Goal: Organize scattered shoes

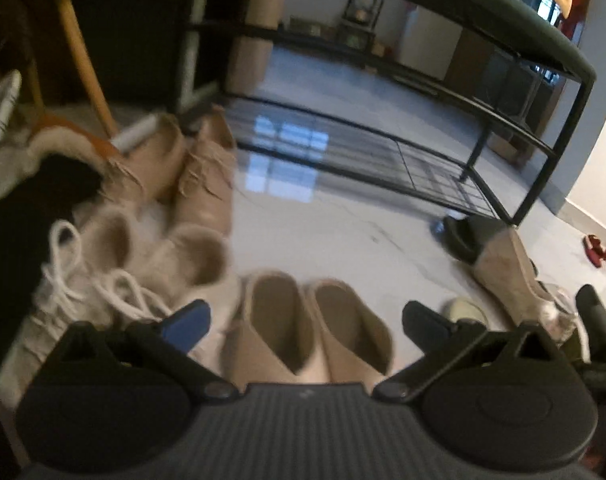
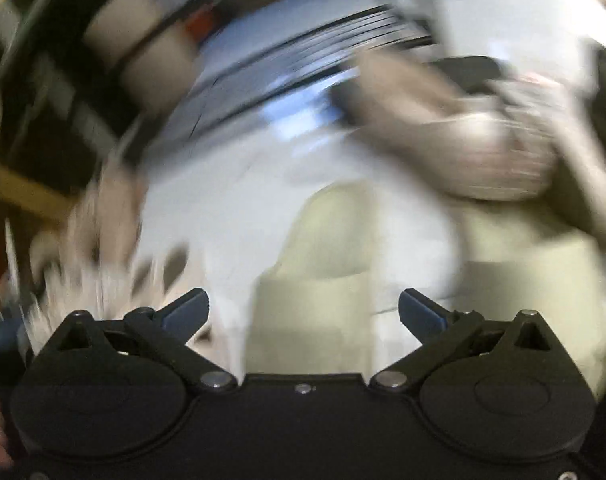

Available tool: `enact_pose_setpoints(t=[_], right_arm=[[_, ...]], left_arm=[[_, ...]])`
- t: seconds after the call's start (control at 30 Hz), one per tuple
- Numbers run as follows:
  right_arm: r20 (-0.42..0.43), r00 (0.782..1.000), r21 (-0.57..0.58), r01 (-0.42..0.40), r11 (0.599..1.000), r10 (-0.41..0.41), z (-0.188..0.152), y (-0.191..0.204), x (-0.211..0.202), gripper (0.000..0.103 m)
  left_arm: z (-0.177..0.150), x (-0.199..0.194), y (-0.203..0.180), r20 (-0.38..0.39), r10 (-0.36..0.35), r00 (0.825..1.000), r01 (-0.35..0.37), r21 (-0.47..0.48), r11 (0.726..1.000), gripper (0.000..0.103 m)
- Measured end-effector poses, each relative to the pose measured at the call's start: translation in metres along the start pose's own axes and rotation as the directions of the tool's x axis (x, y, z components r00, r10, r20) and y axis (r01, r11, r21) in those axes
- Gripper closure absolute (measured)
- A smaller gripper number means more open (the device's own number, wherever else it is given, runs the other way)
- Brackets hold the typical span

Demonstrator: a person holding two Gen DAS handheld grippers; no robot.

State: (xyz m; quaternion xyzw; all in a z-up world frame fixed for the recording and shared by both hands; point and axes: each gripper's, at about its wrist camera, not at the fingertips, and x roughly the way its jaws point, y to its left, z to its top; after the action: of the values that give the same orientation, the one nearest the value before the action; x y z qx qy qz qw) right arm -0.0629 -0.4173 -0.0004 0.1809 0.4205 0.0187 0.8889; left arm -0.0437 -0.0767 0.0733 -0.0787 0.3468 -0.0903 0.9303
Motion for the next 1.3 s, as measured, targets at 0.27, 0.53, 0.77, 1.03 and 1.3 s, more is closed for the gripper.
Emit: enact_pose_setpoints(t=[0.27, 0.53, 0.77, 1.03, 1.3], right_arm=[[-0.077, 0.944, -0.130, 0.308, 0.942, -0.320, 0.011, 0.037, 0.069, 0.000], [-0.135, 0.967, -0.298, 0.167, 0.940, -0.215, 0.007, 0.062, 0.076, 0.001], [-0.181, 0.962, -0.282, 0.150, 0.948, -0.206, -0.014, 0.093, 0.065, 0.001], [-0.150, 0.962, -0.251, 0.185, 0.950, -0.227, -0.039, 0.105, 0.050, 0.000], [-0.008, 0.925, -0.271, 0.363, 0.892, -0.379, 0.010, 0.045, -0.026, 0.000]], left_arm=[[-0.009, 0.000, 0.010, 0.017, -0.094, 0.995, 0.092, 0.069, 0.993, 0.001], [-0.005, 0.024, 0.042, -0.037, -0.090, 0.995, 0.087, -0.079, 0.993, 0.001], [-0.006, 0.039, 0.059, -0.070, -0.060, 0.996, 0.046, -0.181, 0.982, 0.001], [-0.011, 0.032, 0.049, -0.055, -0.053, 0.997, 0.047, -0.094, 0.994, 0.001], [-0.008, 0.024, 0.041, -0.026, -0.041, 0.999, 0.038, -0.084, 0.996, 0.001]])
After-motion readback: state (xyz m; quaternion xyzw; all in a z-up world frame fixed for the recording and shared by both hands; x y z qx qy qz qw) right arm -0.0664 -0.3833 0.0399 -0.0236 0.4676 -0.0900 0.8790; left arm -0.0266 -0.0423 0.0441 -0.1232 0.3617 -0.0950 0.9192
